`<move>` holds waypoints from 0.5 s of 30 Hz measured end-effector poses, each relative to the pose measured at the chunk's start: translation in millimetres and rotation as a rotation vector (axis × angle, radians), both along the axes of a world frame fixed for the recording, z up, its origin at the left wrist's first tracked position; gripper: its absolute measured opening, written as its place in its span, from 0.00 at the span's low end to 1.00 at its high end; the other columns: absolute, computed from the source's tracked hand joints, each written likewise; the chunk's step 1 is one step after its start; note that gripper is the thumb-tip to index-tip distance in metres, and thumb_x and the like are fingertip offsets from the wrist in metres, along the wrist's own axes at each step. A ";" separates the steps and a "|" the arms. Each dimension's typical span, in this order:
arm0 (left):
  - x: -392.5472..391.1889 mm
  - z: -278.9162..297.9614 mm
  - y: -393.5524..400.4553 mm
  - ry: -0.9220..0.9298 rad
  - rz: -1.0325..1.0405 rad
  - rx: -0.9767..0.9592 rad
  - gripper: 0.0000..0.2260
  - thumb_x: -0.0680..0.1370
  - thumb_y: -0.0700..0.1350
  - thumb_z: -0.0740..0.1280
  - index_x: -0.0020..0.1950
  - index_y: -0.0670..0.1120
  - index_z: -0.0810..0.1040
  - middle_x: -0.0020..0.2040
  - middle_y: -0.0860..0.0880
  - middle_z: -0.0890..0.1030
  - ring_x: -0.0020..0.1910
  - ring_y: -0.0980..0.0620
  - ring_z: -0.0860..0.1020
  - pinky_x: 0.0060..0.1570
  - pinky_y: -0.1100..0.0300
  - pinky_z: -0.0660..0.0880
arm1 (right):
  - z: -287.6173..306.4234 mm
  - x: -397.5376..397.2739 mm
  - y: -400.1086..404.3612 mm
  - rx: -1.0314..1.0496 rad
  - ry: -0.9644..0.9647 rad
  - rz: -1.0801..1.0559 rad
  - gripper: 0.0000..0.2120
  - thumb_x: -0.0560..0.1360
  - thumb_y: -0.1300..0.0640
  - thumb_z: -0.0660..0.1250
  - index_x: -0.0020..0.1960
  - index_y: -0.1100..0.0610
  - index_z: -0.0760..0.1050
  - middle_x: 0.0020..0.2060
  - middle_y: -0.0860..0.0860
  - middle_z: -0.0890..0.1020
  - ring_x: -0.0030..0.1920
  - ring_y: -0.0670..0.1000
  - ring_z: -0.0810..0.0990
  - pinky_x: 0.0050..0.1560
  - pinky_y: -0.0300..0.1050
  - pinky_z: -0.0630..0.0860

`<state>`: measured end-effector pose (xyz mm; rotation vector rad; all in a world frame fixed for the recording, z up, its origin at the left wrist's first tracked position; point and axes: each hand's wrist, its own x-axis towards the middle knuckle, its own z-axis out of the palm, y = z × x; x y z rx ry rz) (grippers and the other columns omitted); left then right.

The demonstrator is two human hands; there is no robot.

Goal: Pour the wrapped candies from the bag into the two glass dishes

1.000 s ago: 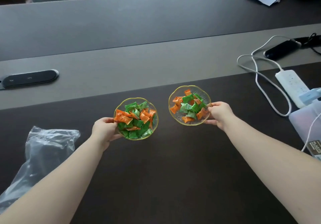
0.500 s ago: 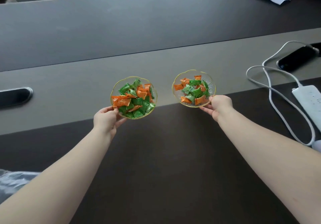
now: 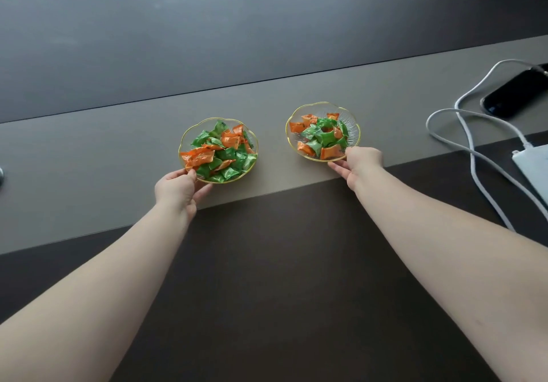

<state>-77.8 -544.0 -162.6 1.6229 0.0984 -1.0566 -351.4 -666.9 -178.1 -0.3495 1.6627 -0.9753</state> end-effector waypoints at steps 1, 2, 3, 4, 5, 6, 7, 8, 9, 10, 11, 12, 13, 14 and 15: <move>-0.3 -1.1 -0.2 -0.002 -0.001 -0.006 0.08 0.78 0.35 0.60 0.56 0.38 0.73 0.56 0.39 0.80 0.54 0.44 0.82 0.36 0.55 0.79 | 0.5 1.5 1.0 -0.005 -0.013 0.009 0.16 0.75 0.70 0.57 0.62 0.63 0.71 0.57 0.60 0.79 0.47 0.58 0.83 0.23 0.46 0.79; -0.4 -1.2 -0.3 -0.001 -0.012 -0.009 0.10 0.78 0.35 0.60 0.59 0.38 0.73 0.56 0.40 0.80 0.53 0.45 0.82 0.36 0.56 0.79 | -0.2 2.3 1.0 -0.010 -0.025 0.024 0.15 0.76 0.69 0.58 0.62 0.63 0.71 0.57 0.60 0.79 0.46 0.57 0.83 0.23 0.45 0.79; -0.8 -0.7 -0.1 -0.005 -0.025 -0.011 0.13 0.79 0.35 0.59 0.62 0.38 0.72 0.56 0.40 0.80 0.52 0.46 0.82 0.36 0.57 0.79 | 0.4 3.3 1.9 -0.012 -0.027 0.038 0.15 0.76 0.68 0.59 0.62 0.64 0.71 0.57 0.60 0.79 0.45 0.57 0.84 0.23 0.45 0.79; -0.9 -0.2 0.4 -0.011 -0.047 -0.010 0.14 0.79 0.35 0.58 0.63 0.38 0.72 0.56 0.41 0.80 0.52 0.47 0.82 0.37 0.57 0.79 | -0.2 3.7 2.4 -0.014 -0.025 0.047 0.15 0.76 0.68 0.60 0.61 0.64 0.72 0.57 0.60 0.79 0.45 0.56 0.84 0.24 0.45 0.79; 0.0 -2.4 0.1 -0.023 -0.070 -0.011 0.14 0.79 0.35 0.58 0.63 0.38 0.72 0.56 0.42 0.80 0.52 0.48 0.81 0.39 0.57 0.79 | 0.4 3.9 3.0 -0.015 -0.017 0.056 0.14 0.76 0.68 0.60 0.61 0.64 0.72 0.57 0.60 0.79 0.45 0.56 0.84 0.24 0.45 0.79; -0.2 -1.8 0.8 -0.042 -0.095 -0.003 0.14 0.78 0.35 0.57 0.63 0.39 0.73 0.56 0.42 0.80 0.53 0.48 0.81 0.42 0.57 0.79 | 0.7 3.9 3.5 -0.019 -0.007 0.066 0.14 0.76 0.68 0.60 0.61 0.64 0.72 0.57 0.60 0.79 0.44 0.56 0.84 0.25 0.45 0.79; -0.2 -2.0 1.8 -0.060 -0.114 0.004 0.14 0.78 0.34 0.57 0.63 0.39 0.73 0.56 0.43 0.80 0.53 0.49 0.81 0.45 0.57 0.79 | 2.4 4.1 4.8 -0.021 0.004 0.074 0.15 0.76 0.68 0.59 0.61 0.64 0.72 0.58 0.60 0.79 0.44 0.55 0.84 0.26 0.45 0.79; -1.0 -0.8 2.7 -0.078 -0.133 0.009 0.15 0.78 0.34 0.57 0.63 0.40 0.73 0.56 0.44 0.80 0.54 0.49 0.80 0.49 0.56 0.78 | 3.2 4.0 5.0 -0.023 0.015 0.082 0.16 0.76 0.68 0.58 0.62 0.64 0.71 0.58 0.60 0.79 0.44 0.55 0.84 0.27 0.46 0.80; -0.8 -3.1 3.0 -0.089 -0.142 0.009 0.15 0.78 0.34 0.57 0.63 0.41 0.73 0.56 0.45 0.80 0.54 0.50 0.80 0.52 0.56 0.77 | 4.9 3.5 6.3 -0.018 0.026 0.089 0.17 0.76 0.69 0.57 0.64 0.65 0.70 0.59 0.60 0.78 0.45 0.55 0.83 0.28 0.46 0.80; -1.4 -2.1 4.6 -0.101 -0.160 0.014 0.15 0.78 0.35 0.58 0.63 0.41 0.73 0.56 0.45 0.80 0.53 0.51 0.79 0.54 0.56 0.77 | 5.5 3.0 6.9 -0.012 0.036 0.099 0.18 0.76 0.69 0.56 0.65 0.65 0.69 0.60 0.61 0.77 0.46 0.56 0.82 0.30 0.47 0.80; -2.1 0.4 6.1 -0.110 -0.176 0.016 0.15 0.78 0.35 0.58 0.64 0.42 0.73 0.56 0.46 0.80 0.53 0.51 0.79 0.54 0.57 0.76 | 9.2 3.7 8.8 0.000 0.050 0.107 0.19 0.76 0.69 0.55 0.67 0.65 0.68 0.61 0.61 0.77 0.47 0.56 0.82 0.31 0.47 0.81; -1.8 -0.2 7.8 -0.135 -0.206 0.029 0.16 0.77 0.36 0.60 0.64 0.43 0.73 0.56 0.47 0.80 0.53 0.52 0.79 0.55 0.57 0.76 | 10.2 3.6 10.1 0.007 0.066 0.129 0.20 0.76 0.70 0.55 0.67 0.66 0.67 0.61 0.62 0.77 0.48 0.56 0.81 0.31 0.47 0.80; -0.3 -2.5 9.0 -0.165 -0.241 0.054 0.17 0.76 0.37 0.61 0.65 0.44 0.73 0.57 0.47 0.80 0.54 0.52 0.78 0.56 0.57 0.76 | 12.7 2.8 13.0 0.010 0.073 0.133 0.20 0.76 0.69 0.54 0.68 0.66 0.67 0.62 0.62 0.76 0.48 0.57 0.81 0.31 0.47 0.80; -0.6 0.4 10.7 -0.201 -0.278 0.080 0.19 0.75 0.38 0.62 0.66 0.44 0.73 0.58 0.47 0.80 0.55 0.52 0.78 0.58 0.56 0.76 | 14.8 2.5 14.8 0.011 0.077 0.145 0.20 0.76 0.69 0.55 0.68 0.66 0.67 0.62 0.63 0.76 0.49 0.57 0.81 0.32 0.47 0.80; -0.8 1.6 13.9 -0.235 -0.318 0.111 0.21 0.73 0.39 0.63 0.66 0.45 0.73 0.59 0.47 0.80 0.56 0.51 0.78 0.60 0.53 0.76 | 18.7 2.7 17.5 0.025 0.072 0.168 0.19 0.77 0.69 0.55 0.67 0.66 0.67 0.61 0.63 0.77 0.51 0.58 0.81 0.34 0.47 0.81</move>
